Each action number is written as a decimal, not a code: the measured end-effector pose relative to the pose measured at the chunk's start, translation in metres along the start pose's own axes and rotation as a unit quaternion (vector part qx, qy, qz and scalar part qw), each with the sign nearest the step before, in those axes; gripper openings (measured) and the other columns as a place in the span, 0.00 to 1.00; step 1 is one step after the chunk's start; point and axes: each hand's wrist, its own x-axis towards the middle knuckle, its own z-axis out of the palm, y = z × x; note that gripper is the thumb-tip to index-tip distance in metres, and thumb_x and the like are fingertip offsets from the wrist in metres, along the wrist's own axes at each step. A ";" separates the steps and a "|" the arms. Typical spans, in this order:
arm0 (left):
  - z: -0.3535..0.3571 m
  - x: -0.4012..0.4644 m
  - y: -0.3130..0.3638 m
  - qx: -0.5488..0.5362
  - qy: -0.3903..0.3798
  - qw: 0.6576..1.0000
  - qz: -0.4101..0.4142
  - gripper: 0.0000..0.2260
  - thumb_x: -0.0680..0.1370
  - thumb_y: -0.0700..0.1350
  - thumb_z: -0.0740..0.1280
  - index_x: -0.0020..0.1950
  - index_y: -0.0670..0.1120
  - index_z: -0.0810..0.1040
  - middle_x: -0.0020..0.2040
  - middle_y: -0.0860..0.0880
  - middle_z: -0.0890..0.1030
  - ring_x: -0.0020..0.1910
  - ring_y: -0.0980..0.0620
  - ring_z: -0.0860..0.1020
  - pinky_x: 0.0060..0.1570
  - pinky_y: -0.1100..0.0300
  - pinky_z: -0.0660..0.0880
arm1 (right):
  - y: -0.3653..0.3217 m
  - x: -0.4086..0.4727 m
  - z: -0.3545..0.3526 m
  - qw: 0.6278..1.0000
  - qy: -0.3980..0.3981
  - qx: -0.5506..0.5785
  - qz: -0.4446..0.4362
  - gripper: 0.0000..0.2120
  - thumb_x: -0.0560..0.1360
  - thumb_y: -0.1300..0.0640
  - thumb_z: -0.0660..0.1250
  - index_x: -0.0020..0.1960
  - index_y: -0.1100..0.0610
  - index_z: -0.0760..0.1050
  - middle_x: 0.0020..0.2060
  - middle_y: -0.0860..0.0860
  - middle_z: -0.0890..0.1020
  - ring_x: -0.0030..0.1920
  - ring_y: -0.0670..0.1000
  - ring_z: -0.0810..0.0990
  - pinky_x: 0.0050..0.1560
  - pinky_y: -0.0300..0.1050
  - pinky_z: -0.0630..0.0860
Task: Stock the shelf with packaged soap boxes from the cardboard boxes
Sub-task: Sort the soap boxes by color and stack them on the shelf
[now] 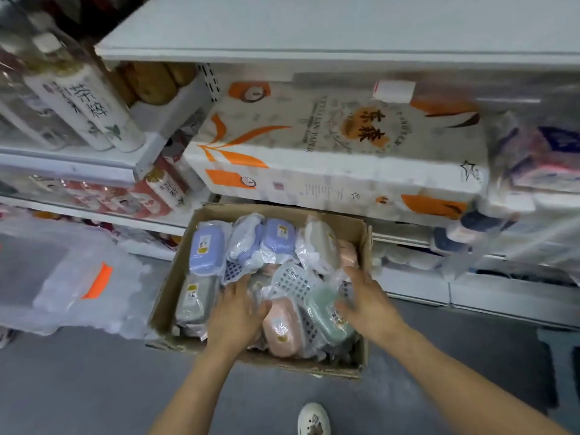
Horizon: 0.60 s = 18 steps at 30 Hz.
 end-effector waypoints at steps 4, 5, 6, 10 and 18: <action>0.030 0.018 -0.018 -0.089 -0.075 0.990 -0.075 0.35 0.76 0.59 0.67 0.78 0.48 0.57 0.73 0.42 0.67 0.71 0.42 0.66 0.65 0.50 0.67 | -0.004 0.023 0.035 0.995 -0.061 -0.042 0.069 0.34 0.75 0.46 0.67 0.74 0.51 0.54 0.69 0.52 0.68 0.69 0.55 0.66 0.64 0.55 0.71; 0.038 0.021 -0.019 -0.102 -0.094 0.987 -0.085 0.35 0.76 0.58 0.68 0.78 0.49 0.57 0.73 0.42 0.67 0.71 0.42 0.67 0.65 0.51 0.67 | -0.005 0.028 0.043 0.993 -0.067 -0.051 0.081 0.36 0.74 0.46 0.68 0.74 0.51 0.53 0.69 0.52 0.67 0.70 0.55 0.66 0.65 0.56 0.71; 0.046 0.024 -0.020 -0.112 -0.110 0.983 -0.096 0.36 0.76 0.58 0.68 0.79 0.49 0.55 0.73 0.43 0.66 0.72 0.42 0.66 0.66 0.51 0.66 | -0.005 0.031 0.049 0.992 -0.072 -0.060 0.090 0.37 0.73 0.45 0.69 0.75 0.51 0.53 0.70 0.52 0.66 0.70 0.55 0.65 0.66 0.55 0.70; 0.068 0.031 -0.018 -0.128 -0.122 0.977 -0.115 0.41 0.74 0.62 0.69 0.79 0.50 0.52 0.75 0.44 0.62 0.74 0.43 0.62 0.69 0.49 0.65 | -0.002 0.037 0.071 0.988 -0.077 -0.091 0.094 0.46 0.71 0.44 0.71 0.77 0.54 0.45 0.71 0.54 0.64 0.71 0.57 0.64 0.70 0.53 0.65; 0.062 0.105 0.019 -0.216 0.028 0.970 -0.104 0.42 0.74 0.62 0.70 0.78 0.44 0.56 0.75 0.42 0.62 0.74 0.41 0.62 0.70 0.43 0.64 | 0.007 0.042 0.094 0.990 -0.035 -0.115 0.078 0.53 0.72 0.42 0.71 0.77 0.55 0.34 0.70 0.58 0.64 0.67 0.58 0.69 0.64 0.52 0.70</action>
